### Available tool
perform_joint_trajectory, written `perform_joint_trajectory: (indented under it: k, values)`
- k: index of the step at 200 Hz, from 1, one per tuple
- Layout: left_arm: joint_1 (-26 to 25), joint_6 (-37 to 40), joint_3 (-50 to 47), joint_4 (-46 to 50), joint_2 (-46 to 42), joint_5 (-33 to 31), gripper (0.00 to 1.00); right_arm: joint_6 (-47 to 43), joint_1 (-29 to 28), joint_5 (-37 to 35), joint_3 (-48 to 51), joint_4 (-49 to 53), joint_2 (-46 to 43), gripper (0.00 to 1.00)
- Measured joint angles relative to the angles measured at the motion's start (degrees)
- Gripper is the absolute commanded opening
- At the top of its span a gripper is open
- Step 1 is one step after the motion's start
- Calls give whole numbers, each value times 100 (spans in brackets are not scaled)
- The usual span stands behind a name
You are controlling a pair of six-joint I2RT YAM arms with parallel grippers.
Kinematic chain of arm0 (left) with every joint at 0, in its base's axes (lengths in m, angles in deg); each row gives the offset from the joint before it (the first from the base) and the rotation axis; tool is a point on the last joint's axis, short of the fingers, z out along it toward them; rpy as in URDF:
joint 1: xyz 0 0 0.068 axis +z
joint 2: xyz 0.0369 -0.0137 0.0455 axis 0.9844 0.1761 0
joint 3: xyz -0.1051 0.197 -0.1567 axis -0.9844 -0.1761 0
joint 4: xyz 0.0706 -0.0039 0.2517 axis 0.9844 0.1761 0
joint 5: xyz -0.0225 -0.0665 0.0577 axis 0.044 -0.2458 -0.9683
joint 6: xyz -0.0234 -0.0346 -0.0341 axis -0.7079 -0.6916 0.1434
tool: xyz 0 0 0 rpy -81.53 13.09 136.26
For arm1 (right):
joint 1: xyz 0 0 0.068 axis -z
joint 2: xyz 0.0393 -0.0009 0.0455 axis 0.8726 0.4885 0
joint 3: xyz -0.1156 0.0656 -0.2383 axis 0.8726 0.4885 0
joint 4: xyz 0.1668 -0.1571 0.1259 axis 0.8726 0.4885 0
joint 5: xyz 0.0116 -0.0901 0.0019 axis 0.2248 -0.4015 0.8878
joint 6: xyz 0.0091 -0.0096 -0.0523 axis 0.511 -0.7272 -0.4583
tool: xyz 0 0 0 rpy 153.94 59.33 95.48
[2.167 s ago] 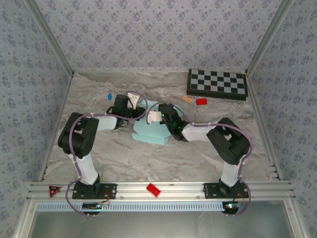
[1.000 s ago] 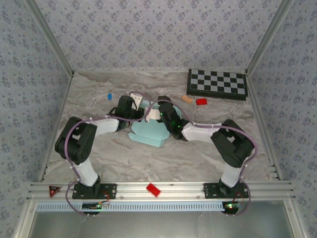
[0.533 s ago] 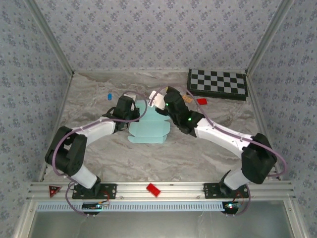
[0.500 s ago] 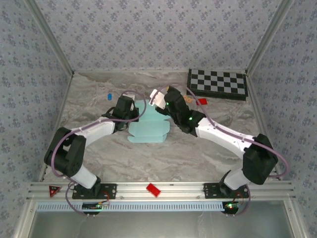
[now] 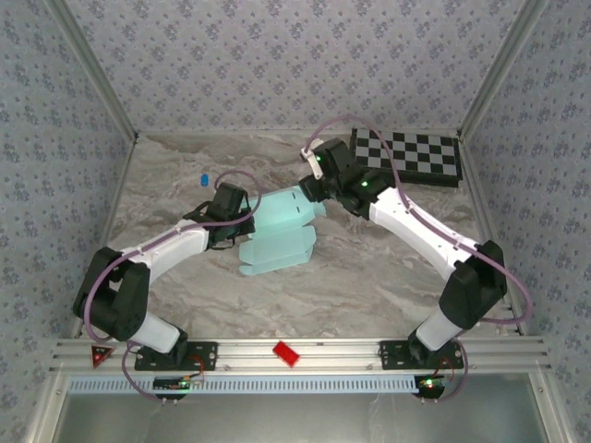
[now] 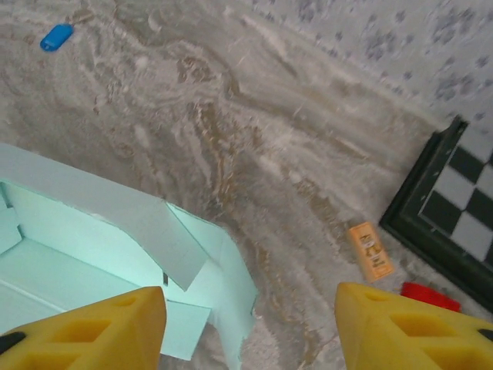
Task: Fold the paper box
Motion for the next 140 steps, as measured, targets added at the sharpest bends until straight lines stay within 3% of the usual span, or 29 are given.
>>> perform_joint_trajectory:
  k: [40,79,140]
  values:
    - [0,-149,22,229,-2,127,0,415,94,487,-254,411,396,30]
    - [0,-164,107,369,-2,192,0,577,142,800,-437,599,715,17]
    - [0,-164,142,398,-7,229,0,684,157,957,-632,706,1080,13]
